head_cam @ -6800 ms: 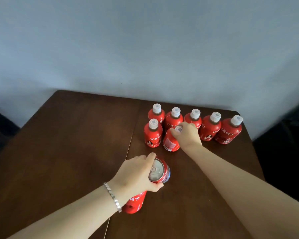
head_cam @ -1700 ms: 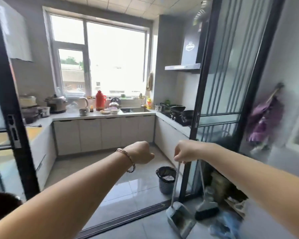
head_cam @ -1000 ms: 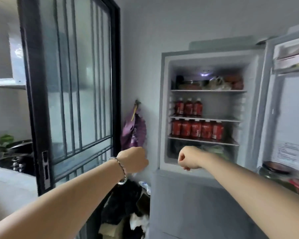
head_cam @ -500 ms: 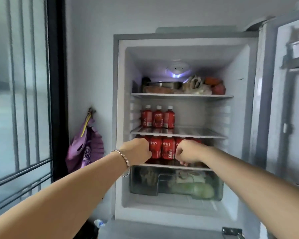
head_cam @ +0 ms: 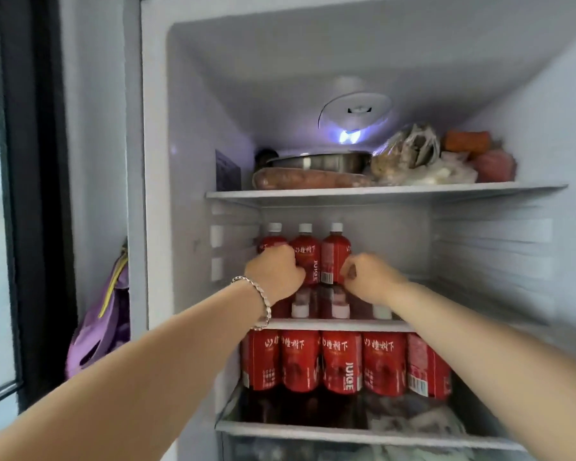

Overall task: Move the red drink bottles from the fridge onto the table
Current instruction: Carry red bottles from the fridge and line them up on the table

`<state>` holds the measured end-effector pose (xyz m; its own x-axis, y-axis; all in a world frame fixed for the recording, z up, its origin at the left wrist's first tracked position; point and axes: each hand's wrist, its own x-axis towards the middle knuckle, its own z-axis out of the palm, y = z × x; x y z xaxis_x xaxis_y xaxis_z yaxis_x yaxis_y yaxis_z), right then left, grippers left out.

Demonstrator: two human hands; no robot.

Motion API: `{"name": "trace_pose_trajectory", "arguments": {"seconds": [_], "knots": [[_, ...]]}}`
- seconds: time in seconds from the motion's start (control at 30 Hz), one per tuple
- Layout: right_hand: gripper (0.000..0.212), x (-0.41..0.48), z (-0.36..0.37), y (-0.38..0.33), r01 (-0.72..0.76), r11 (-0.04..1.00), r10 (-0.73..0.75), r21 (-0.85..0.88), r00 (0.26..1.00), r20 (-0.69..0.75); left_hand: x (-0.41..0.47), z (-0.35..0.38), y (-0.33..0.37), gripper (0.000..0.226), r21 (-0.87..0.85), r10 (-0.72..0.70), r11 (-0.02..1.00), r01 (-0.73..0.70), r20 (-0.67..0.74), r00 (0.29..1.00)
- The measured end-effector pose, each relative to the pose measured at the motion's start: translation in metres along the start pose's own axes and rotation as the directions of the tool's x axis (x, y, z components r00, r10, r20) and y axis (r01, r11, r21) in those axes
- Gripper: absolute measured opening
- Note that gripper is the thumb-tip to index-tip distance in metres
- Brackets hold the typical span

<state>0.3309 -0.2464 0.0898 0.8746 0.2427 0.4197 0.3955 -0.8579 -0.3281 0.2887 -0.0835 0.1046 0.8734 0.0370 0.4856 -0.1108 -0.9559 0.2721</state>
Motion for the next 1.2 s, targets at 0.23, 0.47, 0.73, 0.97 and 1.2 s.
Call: {"name": "trace_pose_trajectory", "arguments": {"seconds": [0.23,0.47,0.73,0.97,1.2], "knots": [[0.055,0.091,0.006,-0.001,-0.026,0.972,-0.015,-0.233,0.985,-0.170,0.081,0.036,-0.003,0.050,-0.028,-0.053,0.998,0.049,-0.133,0.990],[0.070,0.175,0.020,-0.018,-0.078,0.973,0.089,-0.218,0.995,0.043,0.139,0.048,-0.021,0.055,-0.063,-0.062,0.997,0.049,-0.213,0.975],[0.052,0.191,0.025,-0.008,-0.035,0.995,0.024,-0.099,0.993,-0.113,0.170,0.064,-0.045,0.045,0.063,-0.027,0.998,0.030,-0.055,0.998],[0.041,0.171,0.006,0.019,0.171,0.898,-0.275,-0.406,0.937,-0.214,0.178,0.053,-0.038,0.050,0.206,-0.010,0.978,0.043,-0.159,0.987],[0.041,0.151,-0.006,0.016,0.335,0.769,-0.477,-0.544,0.868,-0.141,0.166,0.058,-0.032,0.042,0.320,0.029,0.947,0.033,-0.188,0.982]]}}
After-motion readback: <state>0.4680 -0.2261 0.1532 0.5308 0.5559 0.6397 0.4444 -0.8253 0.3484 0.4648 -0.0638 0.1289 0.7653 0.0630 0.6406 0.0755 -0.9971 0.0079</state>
